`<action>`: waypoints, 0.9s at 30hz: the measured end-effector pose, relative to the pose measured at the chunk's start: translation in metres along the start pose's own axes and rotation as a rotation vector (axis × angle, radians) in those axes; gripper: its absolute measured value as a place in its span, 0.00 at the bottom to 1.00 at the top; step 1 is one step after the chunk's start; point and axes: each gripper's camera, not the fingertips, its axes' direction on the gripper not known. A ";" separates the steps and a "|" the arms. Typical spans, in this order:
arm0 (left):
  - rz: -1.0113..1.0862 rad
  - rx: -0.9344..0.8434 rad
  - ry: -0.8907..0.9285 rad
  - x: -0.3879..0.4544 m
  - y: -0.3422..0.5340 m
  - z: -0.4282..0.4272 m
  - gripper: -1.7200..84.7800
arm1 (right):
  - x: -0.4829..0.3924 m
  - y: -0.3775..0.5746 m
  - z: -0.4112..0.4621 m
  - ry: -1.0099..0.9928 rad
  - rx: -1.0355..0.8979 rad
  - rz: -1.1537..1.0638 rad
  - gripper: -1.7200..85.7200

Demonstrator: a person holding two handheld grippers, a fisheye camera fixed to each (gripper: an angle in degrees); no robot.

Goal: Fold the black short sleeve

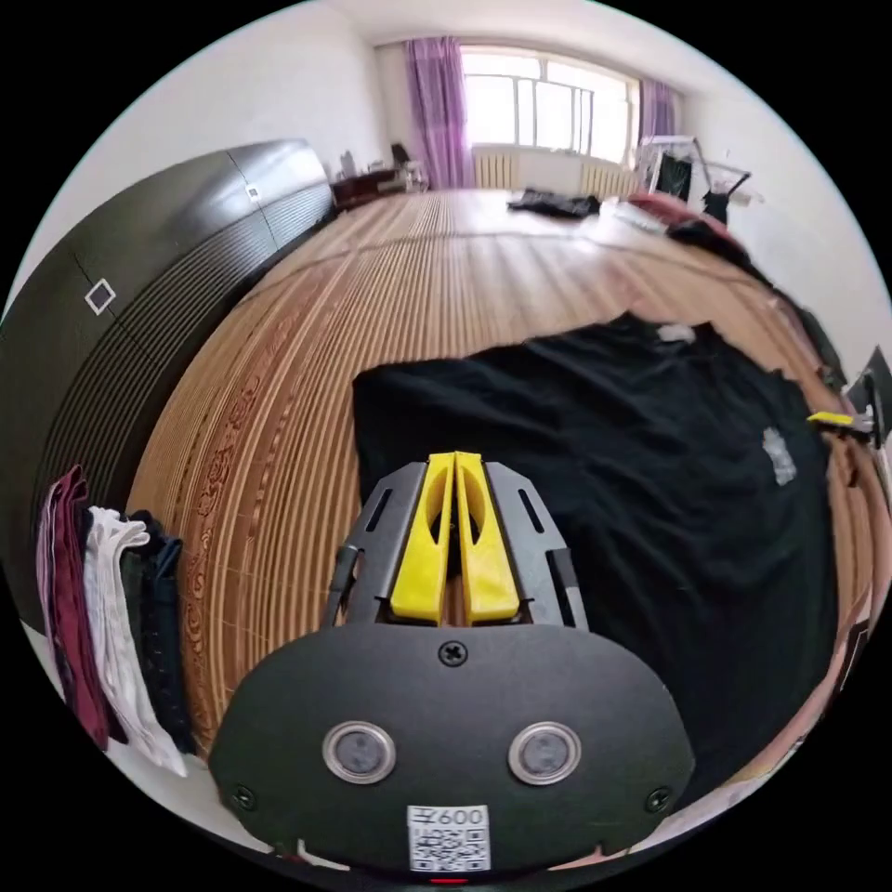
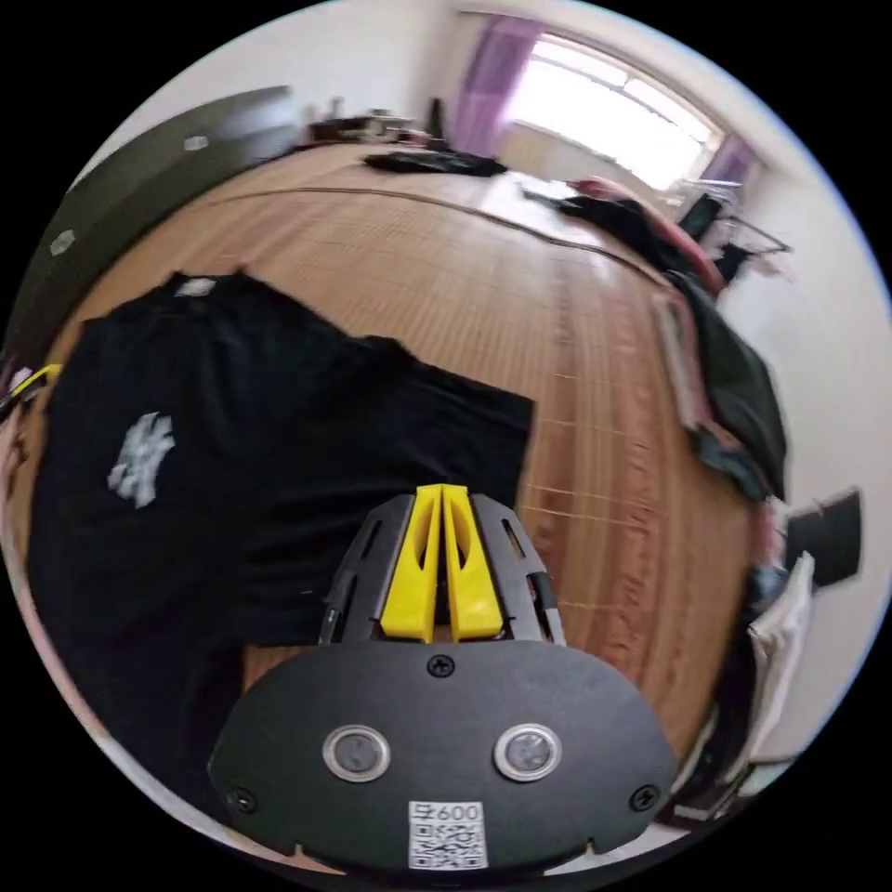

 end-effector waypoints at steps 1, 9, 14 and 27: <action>0.055 -0.080 -0.040 -0.006 -0.004 0.035 0.03 | 0.007 0.006 0.001 0.052 0.003 0.025 0.01; -0.099 -0.004 0.079 -0.094 0.012 0.060 0.03 | 0.019 0.018 -0.053 -0.001 0.058 0.206 0.01; -0.208 0.155 -0.188 -0.163 0.057 0.023 0.03 | 0.027 0.032 -0.118 0.000 0.205 0.282 0.01; 0.255 0.117 0.126 -0.073 -0.108 0.146 0.03 | -0.037 -0.074 -0.157 -0.516 0.134 0.006 0.01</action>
